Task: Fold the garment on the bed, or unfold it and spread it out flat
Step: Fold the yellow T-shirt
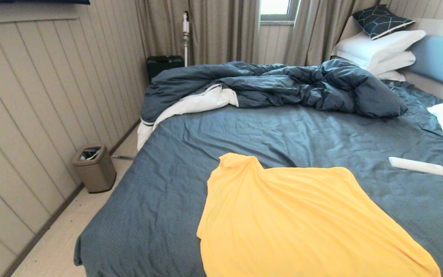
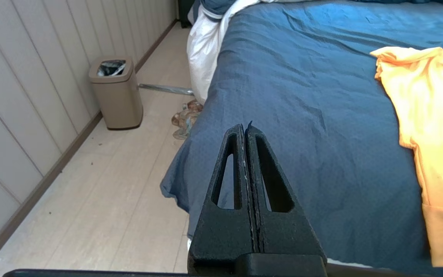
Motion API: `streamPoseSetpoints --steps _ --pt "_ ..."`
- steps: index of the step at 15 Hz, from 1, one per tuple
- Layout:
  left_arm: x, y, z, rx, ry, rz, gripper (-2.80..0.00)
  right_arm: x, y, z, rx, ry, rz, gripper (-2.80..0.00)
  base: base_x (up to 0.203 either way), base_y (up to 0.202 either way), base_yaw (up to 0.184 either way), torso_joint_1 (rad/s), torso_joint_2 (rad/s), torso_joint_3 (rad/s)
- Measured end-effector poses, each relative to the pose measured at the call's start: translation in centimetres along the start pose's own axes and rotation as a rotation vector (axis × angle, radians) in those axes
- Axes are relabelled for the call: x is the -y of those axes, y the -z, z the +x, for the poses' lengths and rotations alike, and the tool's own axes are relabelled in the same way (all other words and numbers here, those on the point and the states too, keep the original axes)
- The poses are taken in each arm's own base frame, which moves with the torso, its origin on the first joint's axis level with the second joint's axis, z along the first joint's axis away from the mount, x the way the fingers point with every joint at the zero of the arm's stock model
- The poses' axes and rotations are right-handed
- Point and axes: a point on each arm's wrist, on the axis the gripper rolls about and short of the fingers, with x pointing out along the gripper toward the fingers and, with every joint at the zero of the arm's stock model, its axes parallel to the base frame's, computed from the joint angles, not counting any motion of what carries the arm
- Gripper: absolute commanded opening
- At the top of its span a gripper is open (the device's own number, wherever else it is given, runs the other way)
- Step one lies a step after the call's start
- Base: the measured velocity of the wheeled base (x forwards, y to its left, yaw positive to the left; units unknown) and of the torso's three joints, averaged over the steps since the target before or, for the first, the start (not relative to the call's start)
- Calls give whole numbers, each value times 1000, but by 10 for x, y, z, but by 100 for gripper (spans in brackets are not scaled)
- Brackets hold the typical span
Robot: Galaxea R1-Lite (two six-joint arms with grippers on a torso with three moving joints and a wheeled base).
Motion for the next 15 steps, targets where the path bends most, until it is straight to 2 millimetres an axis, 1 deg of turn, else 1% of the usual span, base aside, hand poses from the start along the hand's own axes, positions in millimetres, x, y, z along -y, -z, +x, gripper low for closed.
streamPoseSetpoints --steps 15 --pt "0 0 0 -1 0 2 -280 0 0 0 4 -4 -5 -280 0 0 0 0 0 0"
